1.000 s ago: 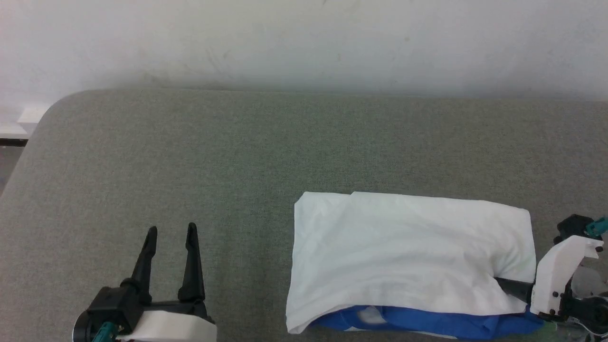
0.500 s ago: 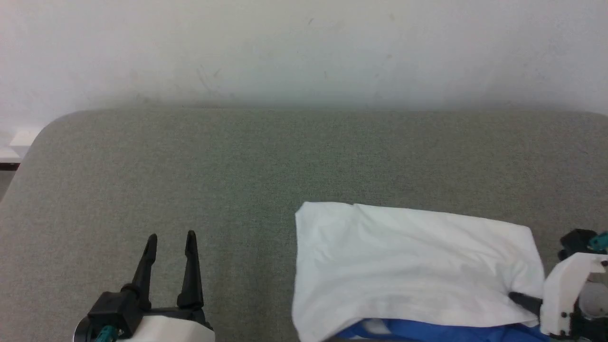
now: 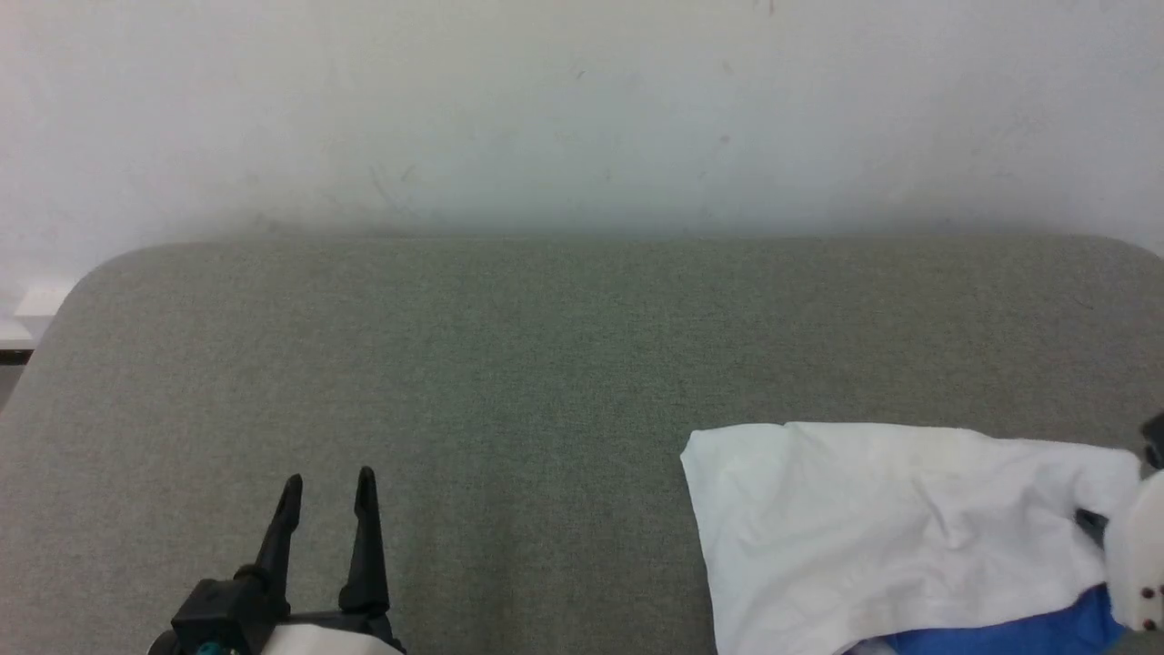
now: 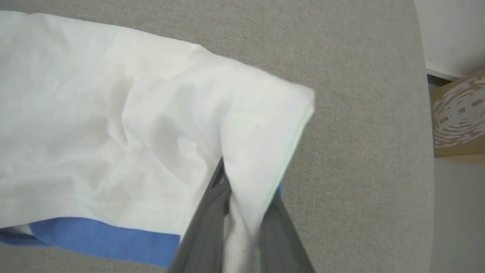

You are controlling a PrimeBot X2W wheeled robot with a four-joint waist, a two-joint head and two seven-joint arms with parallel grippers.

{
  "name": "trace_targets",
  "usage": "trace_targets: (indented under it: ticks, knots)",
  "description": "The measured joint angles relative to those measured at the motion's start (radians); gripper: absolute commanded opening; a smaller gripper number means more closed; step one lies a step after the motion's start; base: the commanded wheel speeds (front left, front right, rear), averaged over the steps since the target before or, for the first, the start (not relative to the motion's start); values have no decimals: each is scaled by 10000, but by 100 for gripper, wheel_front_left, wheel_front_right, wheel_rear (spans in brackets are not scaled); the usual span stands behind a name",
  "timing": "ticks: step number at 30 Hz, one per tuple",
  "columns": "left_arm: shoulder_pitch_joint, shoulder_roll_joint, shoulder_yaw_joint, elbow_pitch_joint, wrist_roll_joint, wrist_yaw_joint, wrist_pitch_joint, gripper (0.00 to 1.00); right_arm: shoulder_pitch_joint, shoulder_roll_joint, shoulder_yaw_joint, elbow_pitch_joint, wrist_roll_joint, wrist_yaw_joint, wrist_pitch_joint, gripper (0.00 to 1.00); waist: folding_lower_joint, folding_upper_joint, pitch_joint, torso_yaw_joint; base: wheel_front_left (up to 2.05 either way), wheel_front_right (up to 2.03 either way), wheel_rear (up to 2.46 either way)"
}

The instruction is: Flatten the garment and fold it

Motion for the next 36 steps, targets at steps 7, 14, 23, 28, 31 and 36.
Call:
trace_targets:
  ticks: [7,14,23,28,31,36]
  knots:
    - [-3,-104,40,12,71,-81,0,100,-1022,1001,1220,-1651,-203,0,692,0,0,0,-76,-51,0,0,0]
    - [-27,-157,15,40,75,-173,0,100,-1228,3179,2562,-1440,86,0,1346,0,0,0,-66,117,0,0,0]
    - [-192,-221,4,113,123,-267,0,100,-1376,5135,2884,681,-192,0,0,100,1,0,251,358,0,0,0]
    - [-225,-238,84,123,144,-267,0,100,-1432,4974,3494,169,-489,0,-1340,100,0,0,305,265,0,0,0]
    - [-223,-245,163,161,150,-259,0,100,-1447,4696,3593,-706,-855,0,-2318,100,1,0,270,141,0,0,0]
    - [-222,-257,261,221,173,-242,0,100,-1071,4452,2671,-2291,-1847,0,-3868,100,0,0,188,-148,0,0,0]
